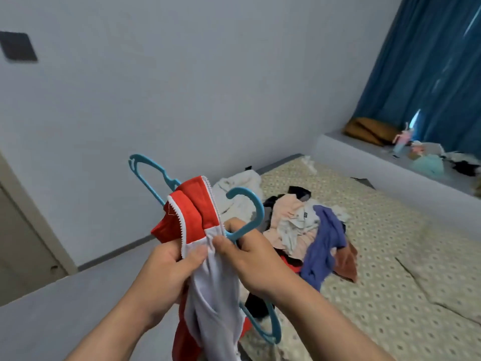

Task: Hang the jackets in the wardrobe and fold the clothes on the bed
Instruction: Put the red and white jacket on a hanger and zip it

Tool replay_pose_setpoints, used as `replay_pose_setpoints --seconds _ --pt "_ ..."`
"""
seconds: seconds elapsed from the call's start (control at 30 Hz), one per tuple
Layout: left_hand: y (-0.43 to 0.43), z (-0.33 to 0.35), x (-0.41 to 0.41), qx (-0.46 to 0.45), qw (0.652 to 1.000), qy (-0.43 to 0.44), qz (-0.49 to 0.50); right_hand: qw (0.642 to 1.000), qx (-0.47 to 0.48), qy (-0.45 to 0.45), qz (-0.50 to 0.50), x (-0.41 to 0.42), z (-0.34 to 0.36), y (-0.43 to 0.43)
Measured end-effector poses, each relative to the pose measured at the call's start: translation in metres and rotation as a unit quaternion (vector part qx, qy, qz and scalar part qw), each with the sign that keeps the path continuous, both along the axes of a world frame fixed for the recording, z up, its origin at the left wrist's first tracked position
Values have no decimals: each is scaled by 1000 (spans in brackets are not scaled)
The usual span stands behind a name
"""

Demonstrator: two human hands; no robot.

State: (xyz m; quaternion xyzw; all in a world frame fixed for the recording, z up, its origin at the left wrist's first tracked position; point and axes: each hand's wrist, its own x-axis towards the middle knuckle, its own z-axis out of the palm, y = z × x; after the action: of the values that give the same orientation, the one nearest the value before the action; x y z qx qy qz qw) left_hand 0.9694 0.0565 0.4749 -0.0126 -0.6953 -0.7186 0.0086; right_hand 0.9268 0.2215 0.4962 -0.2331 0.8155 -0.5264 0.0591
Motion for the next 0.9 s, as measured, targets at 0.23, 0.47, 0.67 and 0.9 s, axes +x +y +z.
replay_pose_setpoints --seconds 0.23,0.47,0.67,0.9 --pt "51 -21 -112 146 985 -86 -4 976 -2 -61 -210 -49 -12 104" --pt "105 -25 -221 151 984 -90 -41 939 -59 -119 -316 -42 -2 215" --pt "181 -16 -265 116 989 -87 -37 933 -57 -159 -318 -4 5 308" --pt "285 9 -252 75 979 -61 -178 923 203 -165 -282 20 26 386"
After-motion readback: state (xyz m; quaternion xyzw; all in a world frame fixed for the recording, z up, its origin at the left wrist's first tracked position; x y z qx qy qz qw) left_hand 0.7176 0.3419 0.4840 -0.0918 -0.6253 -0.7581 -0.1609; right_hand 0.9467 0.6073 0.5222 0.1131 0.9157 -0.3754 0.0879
